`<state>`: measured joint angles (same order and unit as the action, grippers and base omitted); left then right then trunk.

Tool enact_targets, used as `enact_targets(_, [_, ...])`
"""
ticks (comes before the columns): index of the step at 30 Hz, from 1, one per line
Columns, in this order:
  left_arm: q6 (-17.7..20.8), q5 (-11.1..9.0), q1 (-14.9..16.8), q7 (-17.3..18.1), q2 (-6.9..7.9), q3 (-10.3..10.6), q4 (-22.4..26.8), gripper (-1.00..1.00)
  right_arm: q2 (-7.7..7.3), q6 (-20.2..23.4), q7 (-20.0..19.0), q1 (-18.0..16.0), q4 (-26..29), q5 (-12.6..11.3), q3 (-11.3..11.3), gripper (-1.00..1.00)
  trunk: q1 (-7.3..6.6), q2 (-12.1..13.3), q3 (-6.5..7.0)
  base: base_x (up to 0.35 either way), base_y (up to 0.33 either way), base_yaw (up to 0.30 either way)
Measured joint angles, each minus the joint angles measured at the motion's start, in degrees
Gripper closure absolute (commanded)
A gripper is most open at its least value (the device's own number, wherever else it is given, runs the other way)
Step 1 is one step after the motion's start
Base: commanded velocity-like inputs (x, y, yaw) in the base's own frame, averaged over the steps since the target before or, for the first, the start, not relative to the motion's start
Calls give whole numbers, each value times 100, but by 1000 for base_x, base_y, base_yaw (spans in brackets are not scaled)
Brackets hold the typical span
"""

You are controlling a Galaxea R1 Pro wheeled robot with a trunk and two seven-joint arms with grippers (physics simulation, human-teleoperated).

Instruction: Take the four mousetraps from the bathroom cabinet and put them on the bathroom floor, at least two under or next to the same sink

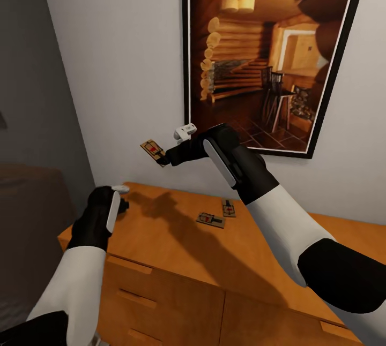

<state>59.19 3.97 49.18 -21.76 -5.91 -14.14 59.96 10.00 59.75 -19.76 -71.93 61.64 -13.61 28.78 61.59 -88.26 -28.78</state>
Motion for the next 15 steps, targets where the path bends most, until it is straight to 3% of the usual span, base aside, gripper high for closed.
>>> enact_targets(5, [-1,-16,42,2,88,-17,-111,-100,0,0,0,0,4,-1,-6,100,0,0,0,0,0,0])
enact_targets(15, [-2,-13,59,2,103,-22,-61,-100,0,0,0,0,5,6,-3,100,0,0,0,0,0,0])
